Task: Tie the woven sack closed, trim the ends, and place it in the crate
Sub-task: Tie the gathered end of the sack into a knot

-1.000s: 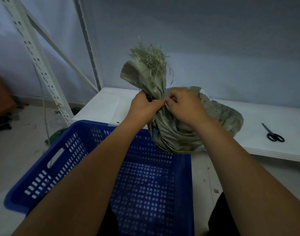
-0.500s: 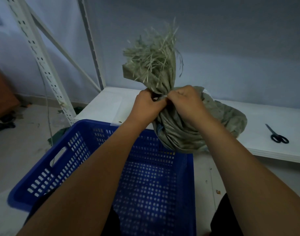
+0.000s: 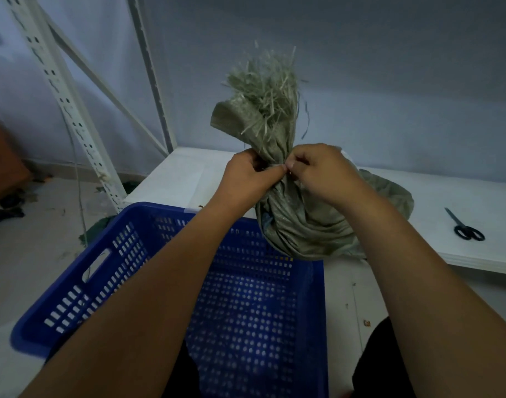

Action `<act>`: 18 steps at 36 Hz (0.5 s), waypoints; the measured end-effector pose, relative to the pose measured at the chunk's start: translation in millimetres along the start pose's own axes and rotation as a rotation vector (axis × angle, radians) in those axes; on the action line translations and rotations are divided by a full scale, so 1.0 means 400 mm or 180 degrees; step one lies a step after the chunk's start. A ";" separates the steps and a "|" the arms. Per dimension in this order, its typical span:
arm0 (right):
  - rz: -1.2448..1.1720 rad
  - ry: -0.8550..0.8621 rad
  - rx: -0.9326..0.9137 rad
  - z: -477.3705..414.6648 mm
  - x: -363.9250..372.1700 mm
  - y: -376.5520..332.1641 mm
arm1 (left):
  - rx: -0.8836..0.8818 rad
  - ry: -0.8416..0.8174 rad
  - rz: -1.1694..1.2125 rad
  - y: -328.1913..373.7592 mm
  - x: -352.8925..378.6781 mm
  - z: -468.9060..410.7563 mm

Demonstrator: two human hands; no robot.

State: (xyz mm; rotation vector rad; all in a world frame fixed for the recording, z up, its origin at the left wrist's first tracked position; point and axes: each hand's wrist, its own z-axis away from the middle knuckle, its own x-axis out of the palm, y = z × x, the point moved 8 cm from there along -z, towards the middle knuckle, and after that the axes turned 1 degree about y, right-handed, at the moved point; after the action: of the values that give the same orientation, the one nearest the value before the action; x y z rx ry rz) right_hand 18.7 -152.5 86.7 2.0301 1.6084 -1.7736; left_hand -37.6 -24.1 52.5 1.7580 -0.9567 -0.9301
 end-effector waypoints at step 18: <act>0.0114 -0.0342 0.0592 0.022 0.034 0.004 | 0.0133 -0.0111 -0.0584 -0.002 0.005 -0.006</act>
State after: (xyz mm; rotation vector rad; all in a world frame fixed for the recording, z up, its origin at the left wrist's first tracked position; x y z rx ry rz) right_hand 11.2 -149.6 72.5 1.9805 1.4179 -2.0507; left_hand -34.4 -24.9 52.3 1.8942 -0.8526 -1.0666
